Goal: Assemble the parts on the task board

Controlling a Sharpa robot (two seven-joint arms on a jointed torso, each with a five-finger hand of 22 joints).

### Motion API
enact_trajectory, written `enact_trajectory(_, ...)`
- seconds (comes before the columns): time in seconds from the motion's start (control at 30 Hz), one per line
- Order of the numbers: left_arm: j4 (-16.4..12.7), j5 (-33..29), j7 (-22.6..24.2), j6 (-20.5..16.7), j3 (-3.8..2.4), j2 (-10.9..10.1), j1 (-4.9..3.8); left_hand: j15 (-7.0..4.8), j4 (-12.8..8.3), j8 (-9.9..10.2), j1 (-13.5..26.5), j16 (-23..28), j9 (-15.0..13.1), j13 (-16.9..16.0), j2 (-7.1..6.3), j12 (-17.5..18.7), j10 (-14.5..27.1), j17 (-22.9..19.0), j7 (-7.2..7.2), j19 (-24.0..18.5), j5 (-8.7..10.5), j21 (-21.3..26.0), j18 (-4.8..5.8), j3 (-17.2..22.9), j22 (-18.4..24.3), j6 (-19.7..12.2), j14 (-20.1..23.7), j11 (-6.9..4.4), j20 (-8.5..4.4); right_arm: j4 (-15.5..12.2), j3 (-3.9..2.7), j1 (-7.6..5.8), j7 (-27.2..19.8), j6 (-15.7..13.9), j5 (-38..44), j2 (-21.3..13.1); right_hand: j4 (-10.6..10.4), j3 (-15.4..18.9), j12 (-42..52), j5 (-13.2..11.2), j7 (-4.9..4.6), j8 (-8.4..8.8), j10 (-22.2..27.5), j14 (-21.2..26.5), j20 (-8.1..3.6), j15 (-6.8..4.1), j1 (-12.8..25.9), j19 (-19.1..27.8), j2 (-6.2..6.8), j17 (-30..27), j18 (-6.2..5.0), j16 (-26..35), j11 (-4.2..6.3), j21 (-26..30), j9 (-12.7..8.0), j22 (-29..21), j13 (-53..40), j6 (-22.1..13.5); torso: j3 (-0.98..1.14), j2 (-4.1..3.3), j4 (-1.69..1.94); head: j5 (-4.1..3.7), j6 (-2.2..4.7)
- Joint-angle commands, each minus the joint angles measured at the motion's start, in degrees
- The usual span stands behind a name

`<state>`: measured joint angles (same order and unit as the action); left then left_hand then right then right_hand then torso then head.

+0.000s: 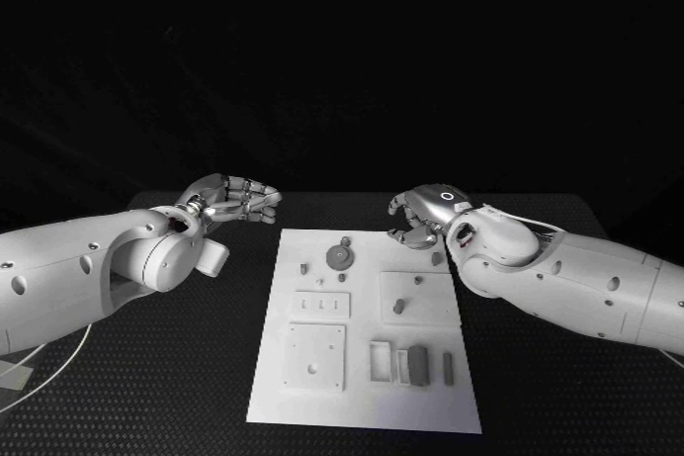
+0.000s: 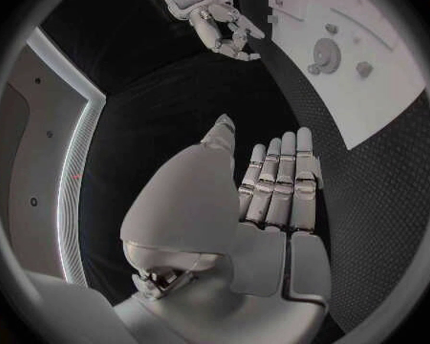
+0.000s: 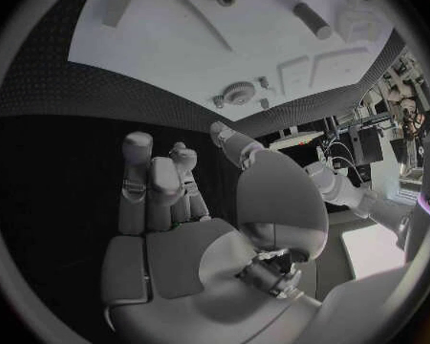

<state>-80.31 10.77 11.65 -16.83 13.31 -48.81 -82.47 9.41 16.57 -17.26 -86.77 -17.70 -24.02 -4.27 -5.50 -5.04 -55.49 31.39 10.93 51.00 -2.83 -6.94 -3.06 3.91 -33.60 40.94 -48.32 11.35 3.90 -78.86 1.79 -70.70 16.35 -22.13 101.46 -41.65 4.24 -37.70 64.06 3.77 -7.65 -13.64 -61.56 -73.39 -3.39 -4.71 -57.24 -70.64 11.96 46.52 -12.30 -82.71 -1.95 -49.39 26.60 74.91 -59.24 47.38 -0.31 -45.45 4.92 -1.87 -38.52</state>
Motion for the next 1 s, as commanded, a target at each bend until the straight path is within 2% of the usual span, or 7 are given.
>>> enact_trajectory(0.03, 0.1, 0.2, 0.8, 0.5, -0.03, 0.1, -0.06, 0.29, 0.1, 0.2, 0.1, 0.3, 0.1, 0.1, -0.55, 0.3, -0.1, 0.1, 1.65, 0.4, -0.26, 0.3, -1.17, 0.3, 0.0, 0.4, -0.1, 0.11, 0.01, 0.5, 0.0, -0.13, -7.9, -1.2, -7.3, -1.3, 2.0, -0.3, -1.8, 0.0, -0.91, -0.45, 0.9, 0.0, -0.26, 0.39, -2.4, 0.4, -0.28, -0.1, -2.7, 0.0, -0.05, -0.1, 0.0, 1.2, 1.3, 1.1, 0.35, 0.08, -0.47, -0.22, 0.2)
enact_trajectory(0.13, 0.2, 0.2, 0.8, 0.5, -0.02, 0.1, -0.06, 0.28, 0.1, 0.2, 0.0, 0.3, 0.1, 0.1, -0.52, 0.3, -0.2, 0.1, 1.58, 0.5, -0.26, 0.3, -1.17, 0.3, -0.1, 0.4, -0.1, 0.09, 0.01, 1.5, 0.01, -0.15, -13.2, 0.2, -11.7, -2.7, 4.7, 0.1, -9.0, 0.0, -0.82, -0.55, 1.5, 0.5, 0.79, 0.25, -4.4, 1.6, -0.96, -1.1, -2.7, 1.9, 0.07, 0.7, 0.0, 0.9, 8.0, 1.0, 0.39, 0.01, -0.49, -0.6, 0.3)
enact_trajectory(0.27, 0.3, 0.2, 0.8, 0.7, -0.01, 0.2, -0.04, 0.28, 0.1, 0.2, 0.0, 0.3, 0.1, 0.1, -0.52, 0.3, -0.2, 0.1, 1.55, 0.5, -0.26, 0.3, -1.17, 0.3, -0.1, 0.4, -0.1, 0.07, 0.01, 2.7, 0.03, -0.15, -16.5, 1.6, -13.5, -4.6, 6.2, 0.2, -16.7, 0.0, -0.67, -0.46, 2.5, 0.4, 1.03, 0.31, -5.1, 1.8, -1.8, -1.5, -2.7, 2.5, 0.21, 1.2, -0.1, 0.8, 14.6, 0.4, 0.44, -0.03, -0.47, -0.99, 0.29)
enact_trajectory(0.37, 0.4, 0.2, 0.8, 0.7, -0.01, 0.1, -0.03, 0.28, 0.1, 0.2, 0.0, 0.3, 0.1, 0.1, -0.51, 0.3, -0.2, 0.1, 1.54, 0.5, -0.26, 0.3, -1.17, 0.3, -0.1, 0.5, -0.1, 0.07, 0.01, 3.9, 0.04, -0.15, -18.8, 2.6, -14.9, -5.6, 6.5, 0.1, -22.7, 0.1, -1.22, -0.53, 4.4, 0.4, 1.05, 0.89, -4.9, 1.9, -1.38, -1.6, -2.7, 2.7, -0.56, 1.4, -0.1, 0.8, 19.2, 0.4, 0.35, -0.01, -0.37, -1.26, 0.21)
enact_trajectory(0.47, 0.4, 0.2, 0.8, 0.7, 0.0, 0.1, -0.03, 0.28, 0.1, 0.2, 0.0, 0.3, 0.1, 0.1, -0.51, 0.3, -0.2, 0.1, 1.52, 0.5, -0.26, 0.3, -1.17, 0.4, -0.1, 0.5, -0.1, 0.06, 0.01, 5.5, 0.08, -0.14, -21.7, 3.9, -16.6, -6.4, 7.4, -0.1, -31.0, 0.0, -1.9, -0.75, 3.4, 0.5, 1.17, 1.67, -5.0, 1.9, -1.15, -1.6, -2.7, 2.9, -1.32, 1.6, -0.2, 0.9, 26.3, 0.2, 0.34, -0.04, -0.47, -1.29, 0.12)
enact_trajectory(0.6, 0.4, 0.2, 0.9, 0.8, 0.0, 0.1, -0.02, 0.28, 0.1, 0.2, -0.1, 0.3, 0.1, 0.1, -0.5, 0.3, -0.2, 0.2, 1.47, 0.5, -0.26, 0.3, -1.17, 0.4, -0.1, 0.5, -0.1, 0.05, 0.01, 7.9, 0.35, -0.11, -25.1, 4.9, -16.6, -6.8, 9.0, -0.2, -37.6, 0.1, -2.18, -0.96, 2.6, 0.8, 1.49, 2.37, -5.9, 2.4, -1.03, -1.7, -2.7, 3.1, -2.05, 2.0, -0.3, 0.9, 31.9, -0.3, 0.43, -0.07, -0.66, -1.18, 0.09)
enact_trajectory(1.0, 0.5, 0.7, 0.8, 1.1, 0.0, 0.2, -0.01, 0.28, 0.1, 0.0, -0.1, 0.5, 0.0, -0.5, -0.31, -0.7, -2.1, 0.3, 1.41, 0.5, -0.26, 0.5, -1.16, 0.2, -0.1, 0.9, -0.2, -0.71, 0.02, 13.0, 1.13, 1.38, -26.0, 4.9, -15.4, -5.6, 10.0, 0.0, -41.1, 0.0, -1.8, -1.55, 0.5, 1.1, 1.87, 2.5, -6.7, 2.5, -0.64, -1.8, -2.7, 3.2, -2.2, 2.4, -0.3, 1.0, 35.1, -0.4, 0.54, -0.07, -0.64, -1.62, 0.0)
